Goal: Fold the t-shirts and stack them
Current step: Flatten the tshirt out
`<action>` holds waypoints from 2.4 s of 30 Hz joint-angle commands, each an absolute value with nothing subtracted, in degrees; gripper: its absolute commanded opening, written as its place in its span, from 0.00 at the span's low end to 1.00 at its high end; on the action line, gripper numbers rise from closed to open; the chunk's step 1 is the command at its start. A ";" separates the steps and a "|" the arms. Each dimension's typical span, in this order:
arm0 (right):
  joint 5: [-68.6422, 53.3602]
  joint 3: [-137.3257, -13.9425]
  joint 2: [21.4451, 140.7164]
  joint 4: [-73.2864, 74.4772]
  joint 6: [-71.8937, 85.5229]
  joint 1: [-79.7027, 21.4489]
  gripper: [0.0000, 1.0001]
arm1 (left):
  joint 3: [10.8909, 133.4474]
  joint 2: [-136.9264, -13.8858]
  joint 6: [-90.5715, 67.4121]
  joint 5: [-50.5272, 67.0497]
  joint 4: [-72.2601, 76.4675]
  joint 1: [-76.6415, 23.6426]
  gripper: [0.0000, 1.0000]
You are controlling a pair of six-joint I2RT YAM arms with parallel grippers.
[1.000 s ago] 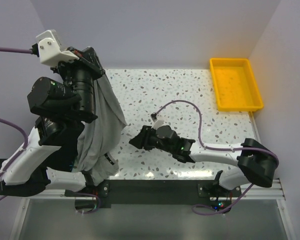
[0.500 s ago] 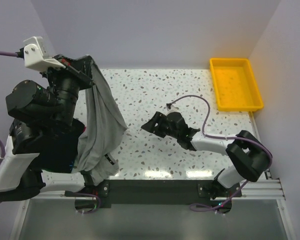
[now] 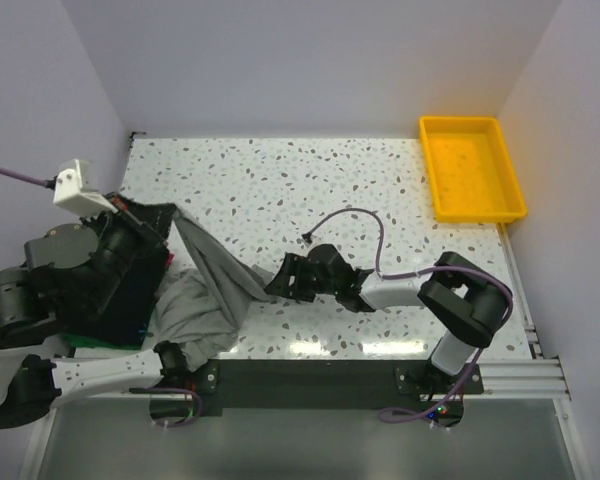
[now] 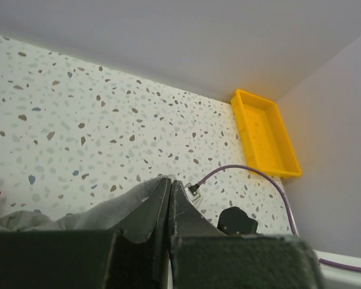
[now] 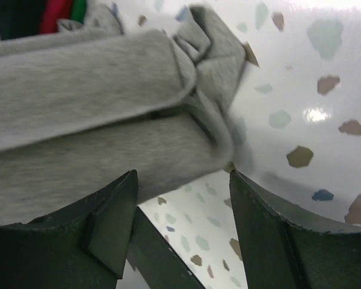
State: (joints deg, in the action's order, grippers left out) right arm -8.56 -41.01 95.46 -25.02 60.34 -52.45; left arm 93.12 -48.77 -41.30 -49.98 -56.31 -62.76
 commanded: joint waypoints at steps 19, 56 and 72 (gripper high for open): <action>6.22 -49.39 100.90 -13.20 51.16 -56.69 0.58 | 96.15 -40.25 -57.92 -59.59 -75.24 -62.93 0.00; 7.29 -72.07 117.69 -2.11 24.96 -58.27 0.56 | 108.89 -45.61 -49.49 -66.00 -71.63 -63.02 0.00; -5.17 -76.11 120.67 -4.48 23.64 -58.53 0.57 | 110.04 -46.14 -41.66 -67.67 -64.07 -63.81 0.00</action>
State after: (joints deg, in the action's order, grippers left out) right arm 1.23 -75.79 118.93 -3.92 22.90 -58.15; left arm 108.51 -45.25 -43.81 -65.30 -68.34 -63.20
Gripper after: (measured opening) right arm 0.589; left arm 0.018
